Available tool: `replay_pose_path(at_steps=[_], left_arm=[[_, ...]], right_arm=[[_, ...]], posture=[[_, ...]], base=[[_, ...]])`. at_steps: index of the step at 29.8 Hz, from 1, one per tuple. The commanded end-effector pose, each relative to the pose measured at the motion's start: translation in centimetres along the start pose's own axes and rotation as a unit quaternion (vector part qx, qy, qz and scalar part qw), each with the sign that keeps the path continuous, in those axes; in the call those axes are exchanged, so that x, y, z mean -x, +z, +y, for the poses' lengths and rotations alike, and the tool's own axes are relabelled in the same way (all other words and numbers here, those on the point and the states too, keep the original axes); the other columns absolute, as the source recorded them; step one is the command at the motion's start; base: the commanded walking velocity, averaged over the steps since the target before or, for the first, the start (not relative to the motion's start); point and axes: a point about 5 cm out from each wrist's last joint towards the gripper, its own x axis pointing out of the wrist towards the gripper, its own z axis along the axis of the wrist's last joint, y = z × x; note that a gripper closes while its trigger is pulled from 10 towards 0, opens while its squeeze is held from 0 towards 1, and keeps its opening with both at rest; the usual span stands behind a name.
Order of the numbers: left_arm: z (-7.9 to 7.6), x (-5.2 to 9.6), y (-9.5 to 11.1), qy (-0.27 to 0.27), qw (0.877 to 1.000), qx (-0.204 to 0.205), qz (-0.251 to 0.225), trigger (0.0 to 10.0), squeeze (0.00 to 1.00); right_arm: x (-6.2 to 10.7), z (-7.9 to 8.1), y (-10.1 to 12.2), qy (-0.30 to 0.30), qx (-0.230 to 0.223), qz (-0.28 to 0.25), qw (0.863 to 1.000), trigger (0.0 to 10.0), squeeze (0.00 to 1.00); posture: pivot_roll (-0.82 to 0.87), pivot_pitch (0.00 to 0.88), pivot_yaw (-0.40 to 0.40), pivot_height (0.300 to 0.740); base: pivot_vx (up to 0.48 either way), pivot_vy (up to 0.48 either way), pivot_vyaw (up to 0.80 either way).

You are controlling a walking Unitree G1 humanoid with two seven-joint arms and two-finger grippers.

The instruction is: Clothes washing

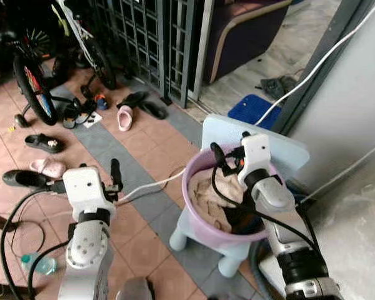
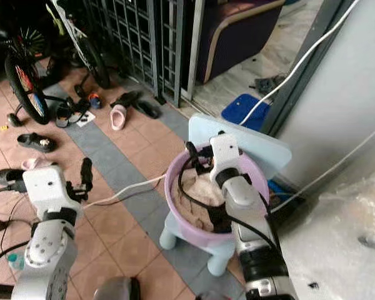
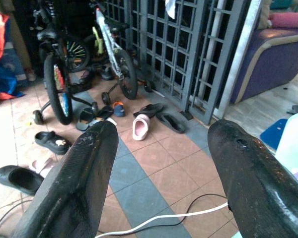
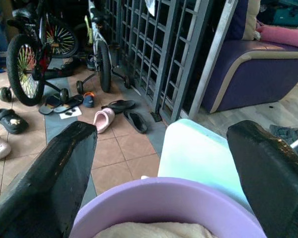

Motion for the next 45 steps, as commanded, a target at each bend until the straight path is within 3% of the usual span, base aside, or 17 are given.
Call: replay_pose_path(at_steps=[1, 4, 7, 8, 9, 18, 19, 20, 21, 24, 28, 31, 34, 37, 44, 45], left_arm=[[0.2, 0.2, -0.4, 0.003, 1.0, -0.001, 0.007, 10.0, 0.0], [0.3, 0.2, -0.4, 0.0, 1.0, -0.001, 0.006, 10.0, 0.0], [0.3, 0.3, -0.4, 0.0, 1.0, 0.0, 0.006, 10.0, 0.0], [0.3, 0.3, -0.4, 0.0, 1.0, 0.002, 0.007, 10.0, 0.0], [0.3, 0.4, -0.4, -0.002, 1.0, 0.001, 0.008, 10.0, 0.0], [0.4, 0.8, -0.7, 0.001, 1.0, -0.002, 0.018, 10.0, 0.0], [0.6, 1.1, -0.8, 0.002, 1.0, -0.005, 0.023, 10.0, 0.0], [0.6, 1.3, -0.8, 0.001, 1.0, -0.007, 0.024, 10.0, 0.0], [0.6, 1.7, -0.8, 0.001, 1.0, -0.009, 0.029, 10.0, 0.0], [0.7, 2.5, -1.0, 0.0, 0.999, -0.015, 0.044, 10.0, 0.0], [1.3, 4.8, -2.0, -0.01, 0.995, -0.024, 0.096, 10.0, 0.0], [1.2, 5.2, -2.0, -0.016, 0.994, -0.031, 0.101, 10.0, 0.0], [1.4, 5.3, -1.2, -0.047, 0.989, -0.101, 0.098, 10.0, 0.0], [2.1, 5.6, -1.3, -0.066, 0.982, -0.131, 0.116, 10.0, 0.0], [3.5, 6.7, -1.0, -0.089, 0.975, -0.147, 0.138, 10.0, 0.0], [3.5, 6.9, -0.9, -0.091, 0.975, -0.147, 0.14, 10.0, 0.0]], right_arm=[[-0.1, 0.2, -0.4, 0.003, -0.003, 0.014, 1.0, 10.0, 0.99], [-0.2, 0.4, -0.6, 0.004, -0.003, 0.018, 1.0, 10.0, 0.96], [-0.2, 0.4, -0.7, 0.006, -0.002, 0.021, 1.0, 10.0, 0.84], [-0.2, 0.4, -0.7, 0.006, -0.001, 0.022, 1.0, 10.0, 0.58], [-0.2, 0.3, -0.7, 0.007, 0.001, 0.024, 1.0, 10.0, 0.0], [-0.2, 0.2, -1.7, 0.012, 0.018, 0.059, 0.998, 10.0, 0.0], [-0.2, 0.3, -2.5, 0.018, 0.024, 0.087, 0.996, 10.0, 0.13], [-0.3, 0.3, -2.7, 0.021, 0.026, 0.098, 0.995, 10.0, 0.13], [-0.3, 0.4, -3.1, 0.025, 0.024, 0.113, 0.993, 10.0, 1.0], [-0.4, 0.6, -3.6, 0.033, 0.02, 0.135, 0.99, 10.0, 1.0], [-1.5, 1.3, -4.0, 0.038, 0.011, 0.165, 0.986, 10.0, 1.0], [-1.6, 1.5, -3.9, 0.039, 0.009, 0.169, 0.985, 10.0, 1.0], [-2.5, 0.9, -4.4, 0.019, -0.006, 0.209, 0.978, 10.0, 1.0], [-2.9, 0.7, -5.0, 0.006, -0.02, 0.239, 0.971, 10.0, 1.0], [-3.6, 1.1, -5.4, 0.007, 0.004, 0.265, 0.964, 10.0, 1.0], [-3.6, 1.4, -5.7, 0.01, 0.002, 0.273, 0.962, 10.0, 0.92]], posture=[[0.09, 0.035, -0.033, 0.74], [0.09, 0.036, -0.035, 0.74], [0.09, 0.039, -0.034, 0.74], [0.09, 0.041, -0.033, 0.74], [0.09, 0.044, -0.032, 0.74], [0.1, 0.063, -0.038, 0.74], [0.11, 0.078, -0.041, 0.74], [0.11, 0.081, -0.042, 0.74], [0.12, 0.103, -0.044, 0.74], [0.13, 0.132, -0.045, 0.74], [0.13, 0.182, -0.035, 0.74], [0.15, 0.216, -0.039, 0.74], [0.23, 0.273, -0.044, 0.74], [0.24, 0.289, -0.043, 0.74], [0.27, 0.347, -0.03, 0.74], [0.28, 0.363, -0.034, 0.74]], base=[[0.259, 0.0, 0.0], [0.28, 0.0, 0.0], [0.296, 0.0, 0.0], [0.296, 0.0, 0.0], [0.281, 0.0, 0.0], [0.093, 0.0, 0.0], [0.0, 0.0, 0.0], [0.0, 0.0, 0.0], [0.0, 0.0, 0.0], [0.0, 0.0, 0.0], [0.0, 0.0, 0.0], [0.0, 0.0, 0.0], [0.0, 0.0, 0.0], [0.0, 0.0, 0.0], [0.0, 0.0, 0.0], [0.0, 0.0, 0.0]])
